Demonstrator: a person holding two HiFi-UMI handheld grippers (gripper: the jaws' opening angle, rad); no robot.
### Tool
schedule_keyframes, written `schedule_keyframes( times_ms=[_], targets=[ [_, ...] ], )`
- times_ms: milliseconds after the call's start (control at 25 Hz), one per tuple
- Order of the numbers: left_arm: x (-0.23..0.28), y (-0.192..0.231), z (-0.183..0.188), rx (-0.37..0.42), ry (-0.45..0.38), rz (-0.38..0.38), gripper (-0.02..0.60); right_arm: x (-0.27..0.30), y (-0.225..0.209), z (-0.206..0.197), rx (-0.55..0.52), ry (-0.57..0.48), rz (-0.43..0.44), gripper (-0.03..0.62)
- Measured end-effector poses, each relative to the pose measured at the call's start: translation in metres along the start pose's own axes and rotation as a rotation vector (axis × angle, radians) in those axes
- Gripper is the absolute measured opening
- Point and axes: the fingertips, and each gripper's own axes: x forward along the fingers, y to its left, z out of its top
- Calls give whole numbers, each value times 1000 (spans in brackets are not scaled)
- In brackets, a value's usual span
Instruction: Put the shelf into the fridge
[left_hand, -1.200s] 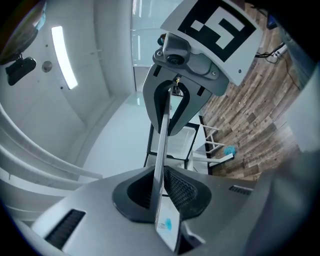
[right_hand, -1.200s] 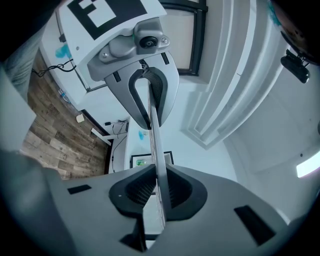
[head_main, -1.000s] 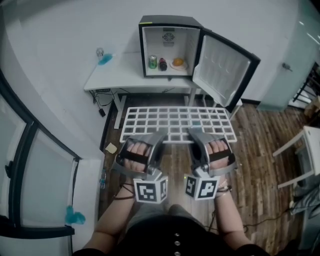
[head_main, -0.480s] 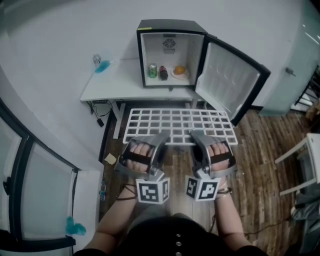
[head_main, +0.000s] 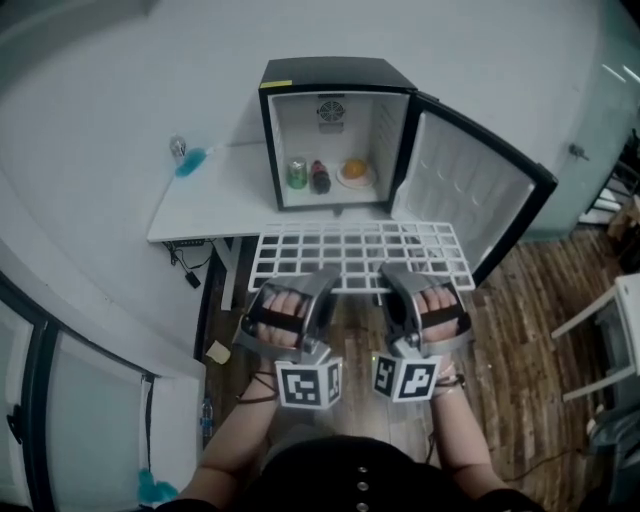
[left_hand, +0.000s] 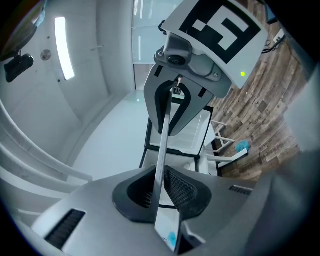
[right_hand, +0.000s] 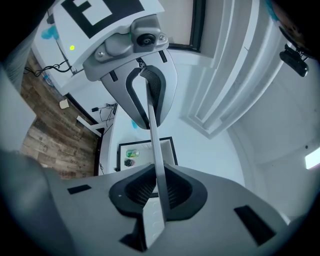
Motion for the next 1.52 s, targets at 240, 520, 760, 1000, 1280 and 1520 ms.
schedule_keyframes(
  times_ms=[240, 520, 760, 1000, 1280, 1520],
  targets=[
    [38, 9, -22, 10, -8, 0, 54, 44, 0, -3, 29, 9, -33, 48],
    [69, 9, -40, 31, -32, -4, 54, 78, 4, -8, 39, 32, -44, 48],
    [88, 1, -50, 37, -35, -28, 52, 98, 13, -13, 49, 37, -28, 48],
    [108, -5, -59, 27, -26, -36, 52, 120, 20, -20, 39, 25, -14, 48],
    [149, -7, -72, 29, -11, -28, 52, 161, 23, -35, 25, 5, -13, 46],
    [193, -12, -77, 58, -15, -37, 52, 201, 27, -59, 26, -20, 6, 48]
  ],
)
